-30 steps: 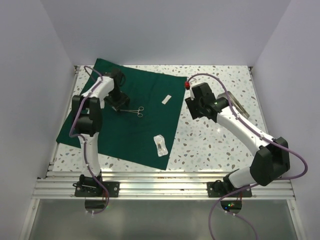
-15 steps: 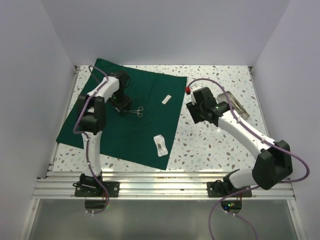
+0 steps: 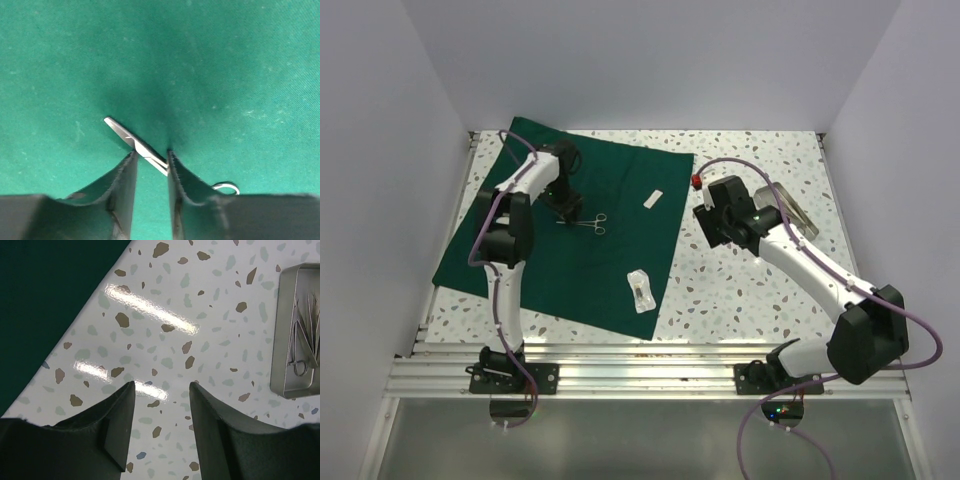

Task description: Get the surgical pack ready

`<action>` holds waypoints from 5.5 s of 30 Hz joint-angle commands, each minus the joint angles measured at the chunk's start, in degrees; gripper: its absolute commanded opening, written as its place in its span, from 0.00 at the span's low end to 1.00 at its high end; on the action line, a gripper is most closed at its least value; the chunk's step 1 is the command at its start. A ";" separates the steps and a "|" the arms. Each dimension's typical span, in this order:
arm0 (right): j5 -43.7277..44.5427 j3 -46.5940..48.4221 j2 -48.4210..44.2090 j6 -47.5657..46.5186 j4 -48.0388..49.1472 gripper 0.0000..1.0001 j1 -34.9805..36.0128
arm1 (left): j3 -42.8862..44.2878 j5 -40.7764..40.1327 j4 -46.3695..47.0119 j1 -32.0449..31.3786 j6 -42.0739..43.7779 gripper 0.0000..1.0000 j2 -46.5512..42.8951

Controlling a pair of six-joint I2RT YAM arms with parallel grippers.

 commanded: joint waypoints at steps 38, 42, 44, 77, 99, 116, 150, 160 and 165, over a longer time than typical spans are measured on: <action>-36.89 17.76 27.43 25.15 24.86 0.58 6.09 | -31.80 19.79 29.51 -1.40 23.36 0.00 -29.20; -37.86 22.24 32.72 27.61 26.70 0.62 8.64 | -32.59 20.84 29.95 -2.28 22.66 0.00 -30.25; -38.12 23.13 34.39 28.05 27.14 0.65 10.13 | -32.94 21.20 30.04 -2.81 22.30 0.00 -30.87; -5.20 20.41 24.12 0.24 -2.02 0.00 -4.86 | -31.62 13.20 27.67 -3.16 35.04 0.45 -39.13; 29.89 22.07 36.94 -27.93 3.68 0.00 -22.82 | -36.37 14.43 26.35 -2.29 40.06 0.41 -39.66; 36.67 23.22 43.89 -33.12 8.60 0.01 -23.43 | -38.48 15.48 26.97 1.23 40.50 0.40 -38.69; -3.75 41.76 31.85 7.40 -12.67 0.48 -10.36 | -39.72 5.92 24.42 7.73 37.16 0.56 -40.45; -22.30 32.46 22.54 18.89 -8.72 0.50 0.20 | -38.47 5.54 18.87 22.67 34.79 0.56 -36.32; -24.33 22.70 18.40 17.86 -5.90 0.50 1.09 | -44.88 13.81 22.74 30.93 34.43 0.51 -38.69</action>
